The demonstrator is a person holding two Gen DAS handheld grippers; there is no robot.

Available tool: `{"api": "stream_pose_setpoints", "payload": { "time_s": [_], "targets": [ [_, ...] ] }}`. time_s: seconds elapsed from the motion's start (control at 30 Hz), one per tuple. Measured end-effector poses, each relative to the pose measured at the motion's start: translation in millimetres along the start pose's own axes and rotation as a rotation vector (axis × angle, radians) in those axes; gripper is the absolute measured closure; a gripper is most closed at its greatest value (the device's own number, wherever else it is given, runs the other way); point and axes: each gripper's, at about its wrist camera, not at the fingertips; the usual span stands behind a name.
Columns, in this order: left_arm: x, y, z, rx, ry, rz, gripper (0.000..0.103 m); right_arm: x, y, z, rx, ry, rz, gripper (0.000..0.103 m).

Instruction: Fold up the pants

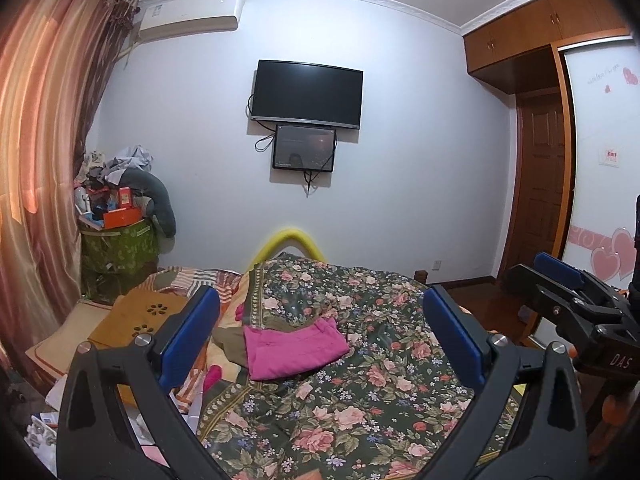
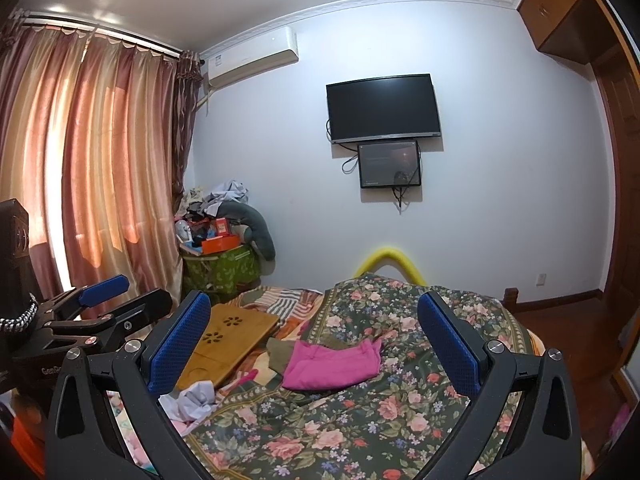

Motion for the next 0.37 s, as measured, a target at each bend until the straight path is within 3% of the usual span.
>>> {"api": "stream_pose_setpoints", "payload": {
  "time_s": [0.37],
  "targets": [
    [-3.3,0.3,-1.1,-0.008,0.008,-0.007,0.000,-1.0,1.6,-3.4,-0.002,0.007,-0.006,0.000]
  ]
}}
Point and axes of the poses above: each gripper's, at about its wrist camera, not at the fingertips, and x roughly against the way its jaws point, z to its right, y to its underside, and after that the axes turned 9 degrees about y, right-handed
